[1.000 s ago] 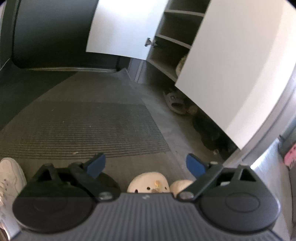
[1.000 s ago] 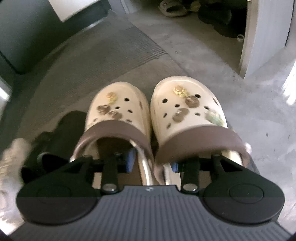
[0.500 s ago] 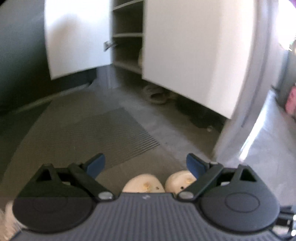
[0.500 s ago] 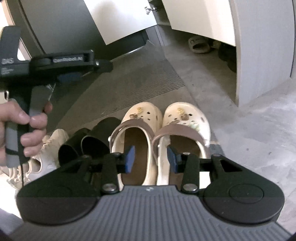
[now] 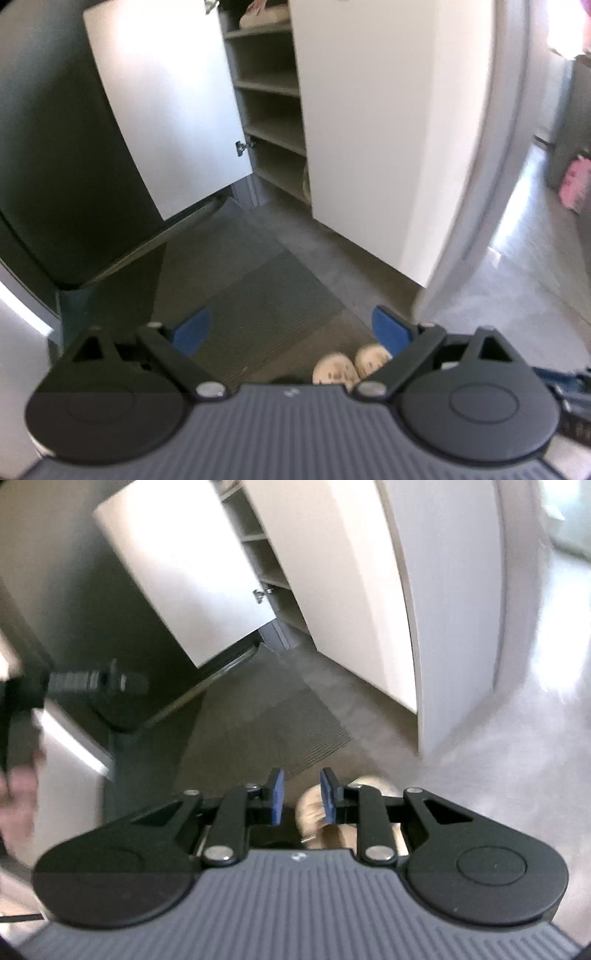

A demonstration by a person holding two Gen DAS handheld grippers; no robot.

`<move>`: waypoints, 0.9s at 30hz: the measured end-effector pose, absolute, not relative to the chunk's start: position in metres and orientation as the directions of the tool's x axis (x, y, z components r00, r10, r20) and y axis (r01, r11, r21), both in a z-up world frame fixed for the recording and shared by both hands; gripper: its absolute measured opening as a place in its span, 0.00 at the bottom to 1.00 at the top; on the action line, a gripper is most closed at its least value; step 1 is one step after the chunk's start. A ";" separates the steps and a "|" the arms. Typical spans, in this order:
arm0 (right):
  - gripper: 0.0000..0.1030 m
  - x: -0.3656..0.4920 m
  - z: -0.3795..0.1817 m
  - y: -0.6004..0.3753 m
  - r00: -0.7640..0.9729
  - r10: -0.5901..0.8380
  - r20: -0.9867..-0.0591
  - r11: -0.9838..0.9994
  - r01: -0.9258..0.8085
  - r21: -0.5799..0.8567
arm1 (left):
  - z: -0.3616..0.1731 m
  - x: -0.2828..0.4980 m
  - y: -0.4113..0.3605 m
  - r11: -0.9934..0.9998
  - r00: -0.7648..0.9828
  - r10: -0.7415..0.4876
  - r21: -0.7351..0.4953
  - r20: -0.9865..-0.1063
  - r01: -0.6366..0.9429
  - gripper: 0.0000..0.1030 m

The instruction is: Organize scattered shoes

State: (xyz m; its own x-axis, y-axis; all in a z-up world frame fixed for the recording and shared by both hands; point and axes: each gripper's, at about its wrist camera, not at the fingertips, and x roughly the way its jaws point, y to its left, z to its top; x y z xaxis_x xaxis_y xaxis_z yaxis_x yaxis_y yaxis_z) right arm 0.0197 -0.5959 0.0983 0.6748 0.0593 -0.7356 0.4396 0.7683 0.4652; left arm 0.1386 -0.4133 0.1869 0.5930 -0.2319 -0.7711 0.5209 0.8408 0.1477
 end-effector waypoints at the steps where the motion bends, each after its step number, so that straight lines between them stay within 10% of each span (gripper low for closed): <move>1: 0.24 0.022 0.128 -0.591 0.657 0.056 -0.752 0.756 0.464 0.462 | 0.216 0.136 -0.407 0.838 0.580 -0.232 0.143 -0.781 0.528 0.93; 13: 0.26 0.034 0.390 -0.574 0.570 -0.090 -0.817 0.721 0.603 0.341 | 0.434 0.201 -0.334 0.802 0.519 -0.263 0.115 -0.813 0.586 0.96; 27: 0.27 0.076 0.436 -0.617 0.607 -0.006 -0.795 0.820 0.458 0.343 | 0.498 0.258 -0.372 0.934 0.566 -0.256 -0.050 -0.784 0.353 0.96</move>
State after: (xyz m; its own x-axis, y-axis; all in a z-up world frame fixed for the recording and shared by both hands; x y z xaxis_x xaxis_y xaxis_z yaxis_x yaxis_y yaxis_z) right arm 0.0762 -0.6172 0.4358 0.6068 -0.0063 -0.7949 0.4577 0.8203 0.3429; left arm 0.2584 -0.3725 0.4980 0.5664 -0.2556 -0.7835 0.3529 0.9343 -0.0496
